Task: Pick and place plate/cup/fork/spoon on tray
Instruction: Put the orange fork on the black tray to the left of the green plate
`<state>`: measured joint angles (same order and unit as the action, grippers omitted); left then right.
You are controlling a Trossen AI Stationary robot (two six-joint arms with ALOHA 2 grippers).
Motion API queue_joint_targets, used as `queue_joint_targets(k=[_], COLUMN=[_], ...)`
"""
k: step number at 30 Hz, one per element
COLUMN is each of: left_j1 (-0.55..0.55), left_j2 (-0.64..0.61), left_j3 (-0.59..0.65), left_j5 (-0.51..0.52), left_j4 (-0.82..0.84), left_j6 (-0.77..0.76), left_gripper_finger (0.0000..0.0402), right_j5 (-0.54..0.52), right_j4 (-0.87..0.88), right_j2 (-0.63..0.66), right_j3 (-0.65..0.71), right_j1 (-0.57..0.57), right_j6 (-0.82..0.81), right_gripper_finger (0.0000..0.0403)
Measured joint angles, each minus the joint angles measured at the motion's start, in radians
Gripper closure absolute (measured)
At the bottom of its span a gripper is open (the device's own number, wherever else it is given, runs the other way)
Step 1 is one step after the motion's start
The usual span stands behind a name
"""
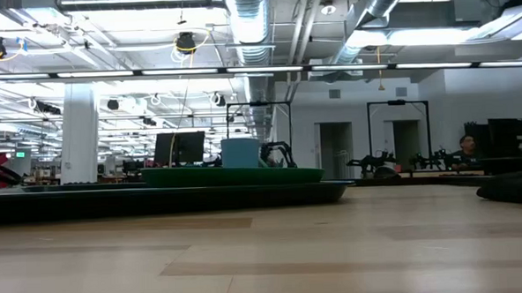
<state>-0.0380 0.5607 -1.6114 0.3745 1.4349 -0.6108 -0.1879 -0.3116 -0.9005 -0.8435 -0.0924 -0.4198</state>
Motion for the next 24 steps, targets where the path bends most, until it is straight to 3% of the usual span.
queue_joint_targets(k=[4, 7, 15, 19, 24], left_j1=[0.062, 0.073, 0.061, -0.005, -0.135], left_j2=[-0.001, -0.006, 0.024, 0.091, 0.203], left_j3=[0.236, 0.423, 0.867, 0.967, 0.972], left_j5=[0.028, 0.063, -0.27, -0.367, -0.389], left_j4=[0.067, -0.006, -0.588, -0.716, -0.737], left_j6=[-0.079, -0.185, -0.361, -0.436, -0.479], left_gripper_finger=[0.0157, 0.0157, 0.0157, 0.0157, 0.0157], right_j5=[0.004, 0.028, 0.088, 0.09, 0.091], right_j4=[0.002, 0.031, 0.279, 0.387, 0.451], right_j2=[0.0, 0.008, 0.087, 0.153, 0.226], right_j3=[0.0, 0.0, 0.0, 0.0, 0.0], right_j1=[-0.018, -0.037, -0.08, -0.089, -0.091], right_j6=[0.006, 0.026, 0.018, -0.013, -0.015], right_gripper_finger=[0.0198, 0.0198, 0.0198, 0.0198, 0.0198])
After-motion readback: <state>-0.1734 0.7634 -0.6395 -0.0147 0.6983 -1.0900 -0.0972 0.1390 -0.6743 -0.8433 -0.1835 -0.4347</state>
